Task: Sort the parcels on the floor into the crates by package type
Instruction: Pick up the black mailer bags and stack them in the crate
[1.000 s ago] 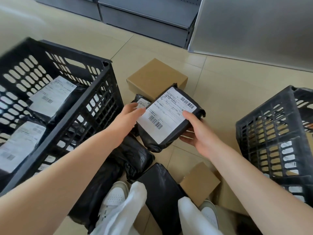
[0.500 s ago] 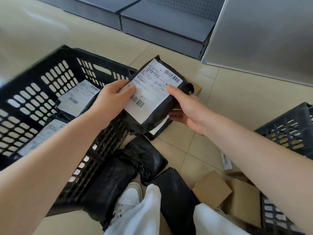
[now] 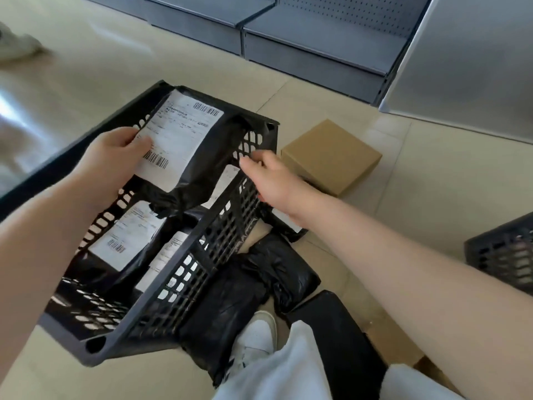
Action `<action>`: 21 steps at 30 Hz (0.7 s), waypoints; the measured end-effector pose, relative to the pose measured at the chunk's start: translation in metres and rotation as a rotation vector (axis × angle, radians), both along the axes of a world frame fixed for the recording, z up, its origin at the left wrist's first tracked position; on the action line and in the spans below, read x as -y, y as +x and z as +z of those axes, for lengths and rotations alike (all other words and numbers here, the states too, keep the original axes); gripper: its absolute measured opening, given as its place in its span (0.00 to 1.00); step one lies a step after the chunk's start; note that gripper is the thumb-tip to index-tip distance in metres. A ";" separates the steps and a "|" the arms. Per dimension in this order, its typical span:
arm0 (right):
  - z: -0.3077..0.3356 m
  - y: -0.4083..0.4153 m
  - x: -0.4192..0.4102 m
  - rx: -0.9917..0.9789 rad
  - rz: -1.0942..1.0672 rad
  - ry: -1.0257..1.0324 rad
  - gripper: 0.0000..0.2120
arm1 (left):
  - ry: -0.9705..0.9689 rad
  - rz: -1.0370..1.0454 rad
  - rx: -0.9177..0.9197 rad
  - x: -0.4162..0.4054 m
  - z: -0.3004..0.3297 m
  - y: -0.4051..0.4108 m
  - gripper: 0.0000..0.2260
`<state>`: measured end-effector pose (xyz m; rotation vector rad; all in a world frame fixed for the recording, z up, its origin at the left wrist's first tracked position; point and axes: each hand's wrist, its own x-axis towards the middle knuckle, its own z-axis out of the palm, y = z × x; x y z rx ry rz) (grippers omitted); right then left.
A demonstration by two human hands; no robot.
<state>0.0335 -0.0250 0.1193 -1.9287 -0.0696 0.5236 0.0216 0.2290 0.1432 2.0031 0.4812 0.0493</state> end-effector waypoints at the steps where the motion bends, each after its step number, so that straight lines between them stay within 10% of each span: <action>1: -0.004 -0.003 -0.007 0.069 0.061 -0.064 0.25 | 0.025 0.005 -0.030 -0.008 -0.005 -0.001 0.06; 12: -0.042 -0.026 -0.036 0.266 0.388 -0.373 0.25 | 0.356 -0.185 -0.648 -0.044 -0.067 -0.031 0.05; 21: -0.045 -0.030 -0.038 0.292 0.401 -0.419 0.24 | 0.061 -0.202 -0.860 -0.052 -0.094 -0.051 0.24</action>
